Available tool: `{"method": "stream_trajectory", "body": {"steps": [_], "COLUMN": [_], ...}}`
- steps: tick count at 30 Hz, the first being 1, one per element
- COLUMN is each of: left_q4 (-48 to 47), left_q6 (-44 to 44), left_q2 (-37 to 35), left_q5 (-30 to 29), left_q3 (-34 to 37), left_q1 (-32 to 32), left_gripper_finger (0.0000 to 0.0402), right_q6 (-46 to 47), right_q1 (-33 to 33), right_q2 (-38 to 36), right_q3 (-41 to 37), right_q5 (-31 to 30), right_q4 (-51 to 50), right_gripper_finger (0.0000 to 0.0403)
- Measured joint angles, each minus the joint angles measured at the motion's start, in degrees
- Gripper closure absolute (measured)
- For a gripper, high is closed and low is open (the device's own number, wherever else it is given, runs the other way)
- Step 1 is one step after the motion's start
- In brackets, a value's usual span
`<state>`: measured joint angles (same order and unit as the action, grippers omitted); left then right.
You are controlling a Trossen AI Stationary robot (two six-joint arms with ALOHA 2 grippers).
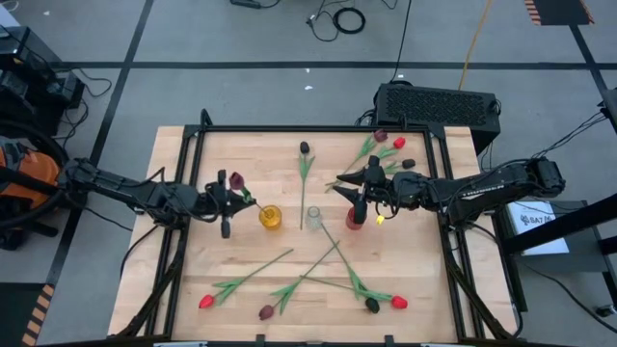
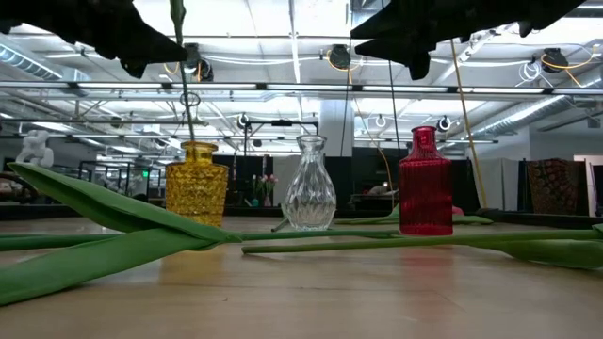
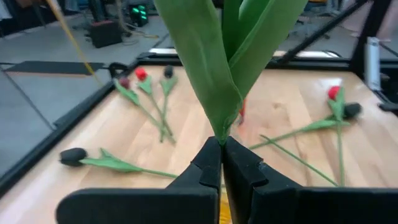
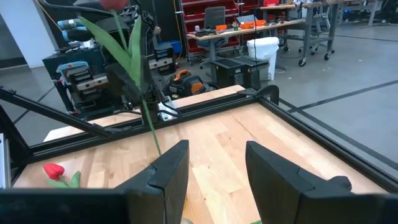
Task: Sort flowers into vase by color
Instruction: Put the top left red tulip into the yellow vase, then put the top red tulip into the yellow vase
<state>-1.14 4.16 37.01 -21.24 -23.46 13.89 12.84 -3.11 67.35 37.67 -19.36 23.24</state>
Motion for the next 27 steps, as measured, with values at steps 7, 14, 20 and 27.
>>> {"method": "stream_trajectory", "body": {"steps": [7, 14, 20, 27], "left_q4": [-2.0, -4.5, -12.7, -20.4], "left_q6": [1.5, 1.6, 4.5, 5.9], "left_q2": [0.0, 0.0, 0.0, -0.1], "left_q5": [2.2, 2.5, 3.3, 4.3], "left_q3": [0.0, 0.0, 0.0, 0.0], "left_q1": [0.0, 0.0, 0.0, 0.0], "left_gripper_finger": [0.0341, 0.0285, 0.0263, 0.0262], "right_q6": [0.0, 0.2, 0.1, 2.2], "right_q1": [0.0, 0.0, 0.0, 1.3], "right_q2": [0.0, 0.0, 0.0, 0.0], "right_q3": [0.0, 0.0, 0.0, 0.0], "right_q5": [0.0, 0.0, 0.0, -4.1], "right_q4": [-0.3, -1.1, -1.4, -6.8], "right_gripper_finger": [0.0252, 0.0252, 0.0252, 0.0252]}}
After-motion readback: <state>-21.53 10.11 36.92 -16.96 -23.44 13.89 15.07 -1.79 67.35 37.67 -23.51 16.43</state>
